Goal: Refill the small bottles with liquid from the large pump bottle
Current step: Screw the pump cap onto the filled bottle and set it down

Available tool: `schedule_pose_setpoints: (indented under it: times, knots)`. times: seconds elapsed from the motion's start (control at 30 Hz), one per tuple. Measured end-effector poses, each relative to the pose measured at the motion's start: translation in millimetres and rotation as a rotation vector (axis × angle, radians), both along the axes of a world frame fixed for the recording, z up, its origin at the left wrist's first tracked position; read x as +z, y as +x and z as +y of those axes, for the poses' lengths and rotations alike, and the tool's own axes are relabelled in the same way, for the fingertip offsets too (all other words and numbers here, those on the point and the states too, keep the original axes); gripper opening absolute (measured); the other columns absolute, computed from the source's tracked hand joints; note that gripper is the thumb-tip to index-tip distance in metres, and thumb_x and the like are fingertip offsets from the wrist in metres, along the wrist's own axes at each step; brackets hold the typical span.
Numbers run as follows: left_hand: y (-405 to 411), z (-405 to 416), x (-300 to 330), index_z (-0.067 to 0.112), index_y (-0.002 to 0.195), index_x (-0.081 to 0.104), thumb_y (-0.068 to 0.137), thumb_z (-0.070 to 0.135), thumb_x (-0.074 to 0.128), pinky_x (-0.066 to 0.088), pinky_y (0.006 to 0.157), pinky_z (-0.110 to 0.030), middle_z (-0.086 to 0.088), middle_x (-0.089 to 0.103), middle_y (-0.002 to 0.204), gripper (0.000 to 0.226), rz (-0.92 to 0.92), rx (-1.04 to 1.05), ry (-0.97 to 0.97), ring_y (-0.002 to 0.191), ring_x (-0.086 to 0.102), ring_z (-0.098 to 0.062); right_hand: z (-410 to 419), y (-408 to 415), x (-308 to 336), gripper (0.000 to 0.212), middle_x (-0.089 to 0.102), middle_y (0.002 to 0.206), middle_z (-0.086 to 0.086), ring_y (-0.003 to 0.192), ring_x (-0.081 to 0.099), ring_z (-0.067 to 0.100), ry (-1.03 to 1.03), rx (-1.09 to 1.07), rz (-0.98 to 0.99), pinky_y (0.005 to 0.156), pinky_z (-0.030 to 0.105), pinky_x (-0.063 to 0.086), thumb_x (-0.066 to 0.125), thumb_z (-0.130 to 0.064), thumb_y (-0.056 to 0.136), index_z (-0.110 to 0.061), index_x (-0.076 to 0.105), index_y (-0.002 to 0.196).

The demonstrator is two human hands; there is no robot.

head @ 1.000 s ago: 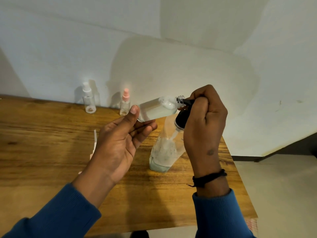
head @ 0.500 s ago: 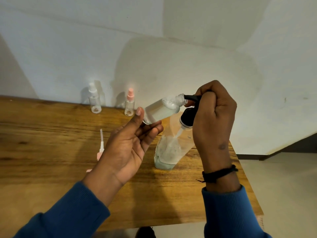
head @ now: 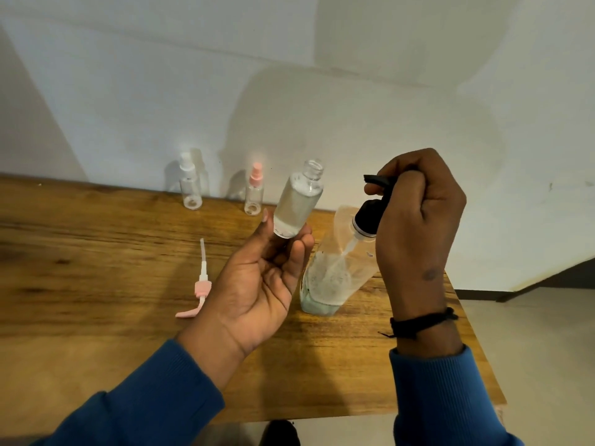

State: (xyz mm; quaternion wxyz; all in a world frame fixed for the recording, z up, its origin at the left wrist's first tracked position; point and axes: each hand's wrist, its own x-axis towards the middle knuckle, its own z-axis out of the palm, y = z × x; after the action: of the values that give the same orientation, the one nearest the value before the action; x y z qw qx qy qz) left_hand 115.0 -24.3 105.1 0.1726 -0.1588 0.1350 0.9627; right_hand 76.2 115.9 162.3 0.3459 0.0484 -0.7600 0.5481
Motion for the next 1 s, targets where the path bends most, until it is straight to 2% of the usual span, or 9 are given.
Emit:
schedule_pose_setpoints:
  times: [0.1,0.2,0.27,0.37,0.47,0.53,0.63,0.7,1.0]
  knots:
    - [2.7,0.4,-1.5,-0.003,0.099,0.076,0.084,0.030,0.067,0.060,0.062,-0.020,-0.016,0.072,0.097,0.037,-0.012,-0.002,0.049,0.082,0.069,-0.020,1.4,-0.4,-1.2,0.025,0.062,0.074,-0.015,0.073,0.069,0.016,-0.025,-0.041,-0.010,0.055,0.033,0.049,0.035,-0.006,0.097,-0.006,0.060,0.096]
    - [4.4,0.0,-1.1,-0.003,0.104,0.073,0.083,0.030,0.068,0.060,0.061,-0.020,-0.017,0.072,0.098,0.039,-0.025,-0.003,0.060,0.081,0.070,-0.020,0.1,1.1,0.3,0.025,0.063,0.079,-0.006,0.074,0.067,0.010,-0.021,-0.083,0.007,0.062,0.020,0.050,0.038,-0.019,0.103,-0.005,0.057,0.111]
    - [5.0,-0.4,-0.4,-0.004,0.106,0.072,0.082,0.030,0.068,0.060,0.061,-0.020,-0.017,0.071,0.097,0.041,-0.035,-0.005,0.061,0.081,0.070,-0.020,-1.5,4.1,4.1,0.026,0.065,0.083,0.004,0.079,0.066,0.011,-0.005,-0.130,0.053,0.065,0.019,0.049,0.041,-0.025,0.104,-0.006,0.057,0.114]
    - [4.4,-1.5,0.0,-0.003,0.107,0.072,0.081,0.030,0.069,0.060,0.060,-0.019,-0.017,0.071,0.097,0.042,-0.047,0.000,0.064,0.081,0.070,-0.020,-5.4,11.6,15.4,0.023,0.066,0.093,0.005,0.090,0.062,0.026,0.106,-0.287,0.218,0.070,0.039,0.049,0.049,-0.030,0.100,-0.012,0.061,0.105]
    - [4.5,-3.4,0.0,-0.004,0.105,0.072,0.079,0.031,0.072,0.059,0.059,-0.019,-0.016,0.072,0.097,0.044,-0.059,-0.015,0.082,0.082,0.070,-0.019,-15.2,24.5,29.3,0.018,0.063,0.087,-0.002,0.086,0.056,0.024,0.314,-0.358,0.319,0.071,0.026,0.041,0.057,-0.027,0.096,-0.014,0.065,0.085]
    - [6.1,-5.2,2.3,-0.005,0.097,0.075,0.079,0.031,0.071,0.060,0.062,-0.020,-0.015,0.072,0.095,0.040,-0.055,-0.027,0.094,0.079,0.072,-0.019,-26.4,32.8,35.0,0.022,0.062,0.083,-0.002,0.089,0.052,0.025,0.418,-0.280,0.250,0.071,0.015,0.034,0.061,-0.034,0.093,-0.018,0.066,0.078]
    - [9.7,-6.9,4.3,-0.003,0.084,0.078,0.086,0.031,0.065,0.057,0.080,-0.023,-0.013,0.075,0.087,0.036,-0.046,-0.001,0.062,0.074,0.075,-0.017,-42.0,37.6,32.0,0.027,0.057,0.089,-0.005,0.099,0.047,0.020,0.546,-0.174,0.074,0.071,0.036,0.045,0.061,-0.051,0.087,-0.025,0.069,0.085]
    - [12.6,-7.7,5.5,-0.001,0.084,0.079,0.087,0.032,0.064,0.052,0.088,-0.027,-0.012,0.076,0.087,0.036,-0.038,0.011,0.034,0.076,0.075,-0.016,-49.0,38.3,29.1,0.032,0.056,0.093,-0.007,0.102,0.045,0.018,0.626,-0.162,0.011,0.074,0.040,0.042,0.060,-0.056,0.085,-0.028,0.071,0.093]
    - [18.8,-20.4,14.2,-0.002,0.069,0.076,0.086,0.029,0.064,0.053,0.078,-0.022,-0.012,0.072,0.071,0.038,-0.045,0.020,0.049,0.064,0.074,-0.017,-65.2,38.4,35.8,0.027,0.052,0.086,-0.014,0.095,0.046,0.014,0.605,-0.091,-0.074,0.073,0.032,0.034,0.059,-0.056,0.080,-0.030,0.067,0.084]
